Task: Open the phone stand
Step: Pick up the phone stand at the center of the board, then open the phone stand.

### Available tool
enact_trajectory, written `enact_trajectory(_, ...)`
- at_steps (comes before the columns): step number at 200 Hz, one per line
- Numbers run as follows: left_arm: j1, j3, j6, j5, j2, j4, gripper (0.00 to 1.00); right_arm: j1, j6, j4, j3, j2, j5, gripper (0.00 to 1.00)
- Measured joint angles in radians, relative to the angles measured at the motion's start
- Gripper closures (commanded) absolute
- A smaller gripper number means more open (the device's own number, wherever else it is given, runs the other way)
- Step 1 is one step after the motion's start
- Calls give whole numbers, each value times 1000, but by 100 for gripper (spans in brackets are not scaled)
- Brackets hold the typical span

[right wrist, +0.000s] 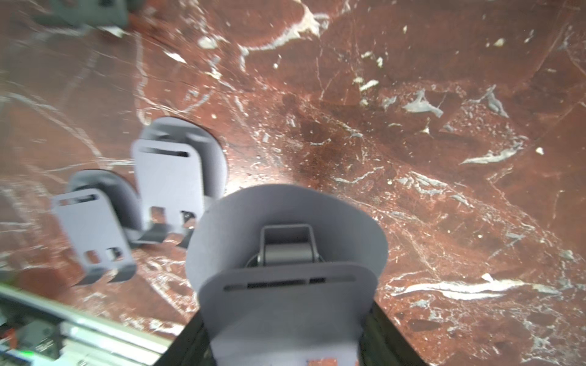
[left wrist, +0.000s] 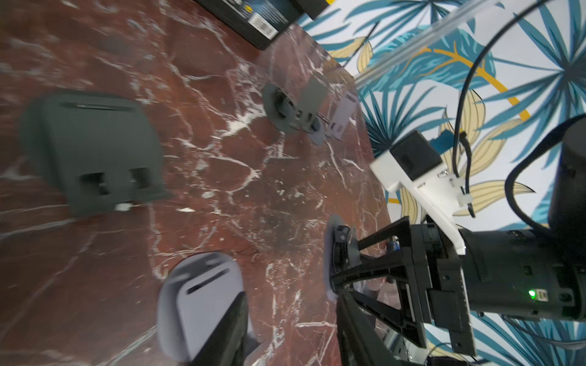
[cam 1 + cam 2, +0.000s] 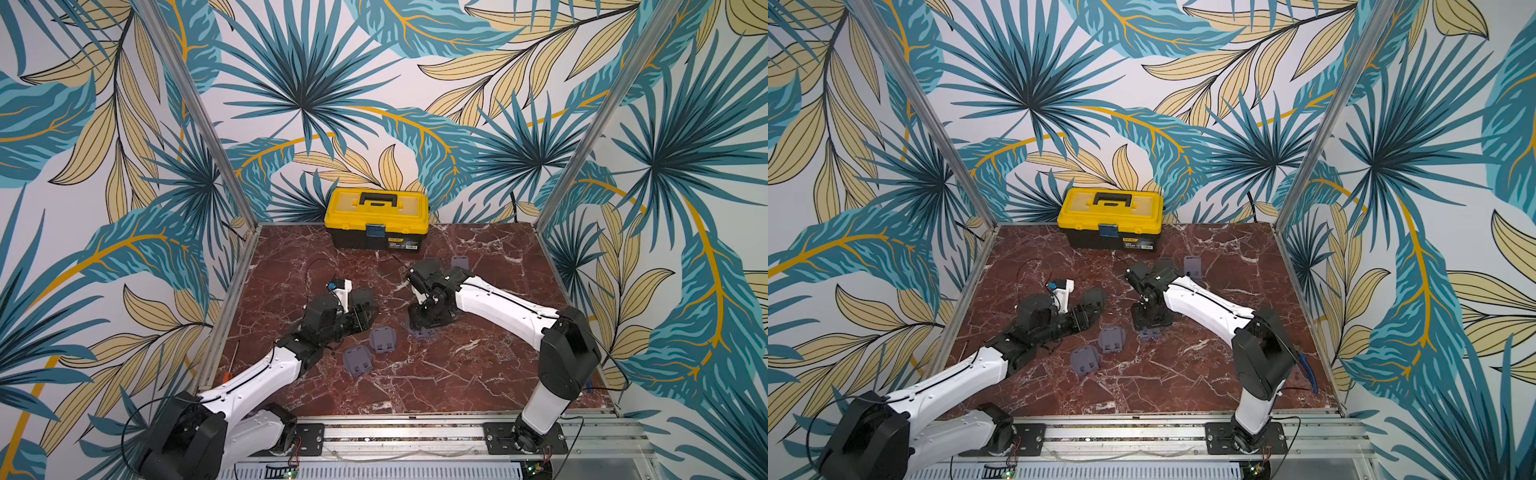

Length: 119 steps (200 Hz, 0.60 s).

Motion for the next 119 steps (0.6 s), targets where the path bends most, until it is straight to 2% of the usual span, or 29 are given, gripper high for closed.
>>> enact_trajectory(60, -141, 43, 32, -6, 116, 111, 48, -36, 37, 73, -5, -80, -109, 60)
enact_trajectory(119, -169, 46, 56, -21, 122, 164, 49, -51, 59, 96, -5, -106, -138, 60)
